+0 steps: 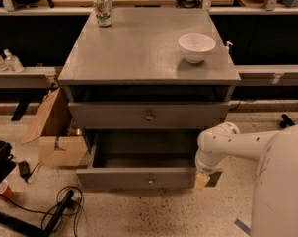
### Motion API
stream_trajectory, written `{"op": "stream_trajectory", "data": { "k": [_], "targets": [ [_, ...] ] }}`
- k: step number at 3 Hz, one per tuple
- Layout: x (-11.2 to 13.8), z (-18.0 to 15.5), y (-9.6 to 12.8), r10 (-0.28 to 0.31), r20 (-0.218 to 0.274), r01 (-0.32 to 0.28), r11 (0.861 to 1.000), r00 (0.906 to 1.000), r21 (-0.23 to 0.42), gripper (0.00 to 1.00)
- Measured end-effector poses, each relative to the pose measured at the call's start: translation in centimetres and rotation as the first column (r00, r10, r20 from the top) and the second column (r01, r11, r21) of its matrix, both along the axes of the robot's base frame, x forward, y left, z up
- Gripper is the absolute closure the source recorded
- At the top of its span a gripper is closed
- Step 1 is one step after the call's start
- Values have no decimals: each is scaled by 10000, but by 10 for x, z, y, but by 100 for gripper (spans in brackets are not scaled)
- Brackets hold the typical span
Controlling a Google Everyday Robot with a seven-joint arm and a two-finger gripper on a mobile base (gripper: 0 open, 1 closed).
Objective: Open middle drawer
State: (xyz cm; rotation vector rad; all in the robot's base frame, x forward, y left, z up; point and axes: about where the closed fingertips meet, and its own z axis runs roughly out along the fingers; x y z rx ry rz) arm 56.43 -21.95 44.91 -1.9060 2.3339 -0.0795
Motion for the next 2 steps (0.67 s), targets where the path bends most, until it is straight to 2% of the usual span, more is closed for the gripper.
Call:
{"op": "stream_trajectory", "data": {
  "k": [1,2],
  "targets": [
    [0,-1,0,2,-14,-2,10000,10000,0,0],
    [-1,-1,0,5,-22,-5,10000,10000,2,0]
  ]
}}
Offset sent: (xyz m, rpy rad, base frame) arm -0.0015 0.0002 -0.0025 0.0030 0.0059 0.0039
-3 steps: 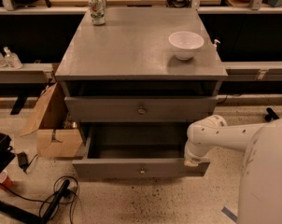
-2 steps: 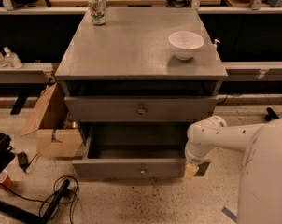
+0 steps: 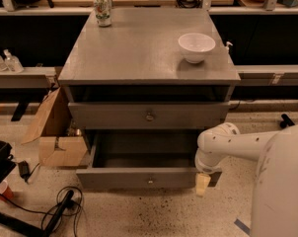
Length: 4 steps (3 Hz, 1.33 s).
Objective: Open middle drawer
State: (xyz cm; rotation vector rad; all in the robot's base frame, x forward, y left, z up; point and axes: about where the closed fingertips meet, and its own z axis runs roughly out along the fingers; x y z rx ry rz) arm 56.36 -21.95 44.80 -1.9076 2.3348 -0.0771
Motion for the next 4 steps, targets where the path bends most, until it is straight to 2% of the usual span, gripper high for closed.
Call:
{"op": "stream_trajectory", "data": {
  "k": [1,2,3,4],
  "targets": [
    [-26,-15,-1,-97,-837,76,9997,9964,-253,22],
    [-49,-21,-6,-281,-1541,194,9982,9877,-573,45],
    [-61,-17,-12,-472,-1702,337,9961,9843,-813,68],
    [-61,-17,-12,-472,-1702,337,9961,9843,-814,92]
  ]
}}
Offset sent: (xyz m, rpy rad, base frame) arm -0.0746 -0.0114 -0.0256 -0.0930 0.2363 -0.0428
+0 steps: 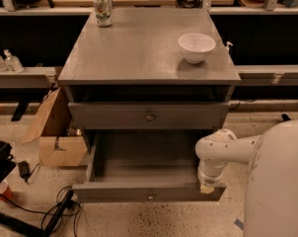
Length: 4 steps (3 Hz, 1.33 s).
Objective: Open middle drawer
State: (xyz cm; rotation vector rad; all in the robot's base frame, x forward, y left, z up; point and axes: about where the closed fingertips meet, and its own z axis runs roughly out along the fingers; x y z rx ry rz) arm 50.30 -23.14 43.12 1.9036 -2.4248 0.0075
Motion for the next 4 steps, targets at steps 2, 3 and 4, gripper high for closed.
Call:
{"op": "stream_trajectory", "data": {
  "k": [2,3,4],
  "targets": [
    [-22,16,-8,-363,-69,360,9987,9993,-350,100],
    [-31,21,-11,-541,-132,534,9976,9985,-445,100],
    [-31,21,-11,-541,-132,534,9976,9985,-445,100]
  ]
}}
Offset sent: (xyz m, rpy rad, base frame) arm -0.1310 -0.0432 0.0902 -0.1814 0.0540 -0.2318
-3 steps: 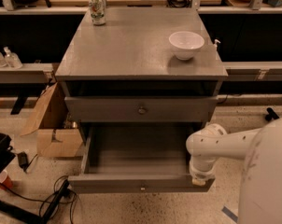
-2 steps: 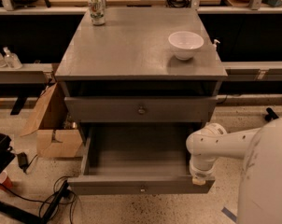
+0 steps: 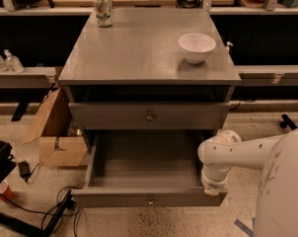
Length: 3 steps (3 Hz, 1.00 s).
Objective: Open middle drawer
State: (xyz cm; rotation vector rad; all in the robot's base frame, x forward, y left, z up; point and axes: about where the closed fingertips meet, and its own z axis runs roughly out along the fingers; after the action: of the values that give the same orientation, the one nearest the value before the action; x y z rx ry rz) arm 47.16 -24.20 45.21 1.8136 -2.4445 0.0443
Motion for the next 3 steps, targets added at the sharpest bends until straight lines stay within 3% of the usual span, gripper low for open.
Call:
{"op": "stream_trajectory", "data": {
  "k": [2,3],
  "targets": [
    [0,2,0,0,0,0,10000,10000,0,100],
    [0,2,0,0,-1,0,10000,10000,0,82]
  ]
}}
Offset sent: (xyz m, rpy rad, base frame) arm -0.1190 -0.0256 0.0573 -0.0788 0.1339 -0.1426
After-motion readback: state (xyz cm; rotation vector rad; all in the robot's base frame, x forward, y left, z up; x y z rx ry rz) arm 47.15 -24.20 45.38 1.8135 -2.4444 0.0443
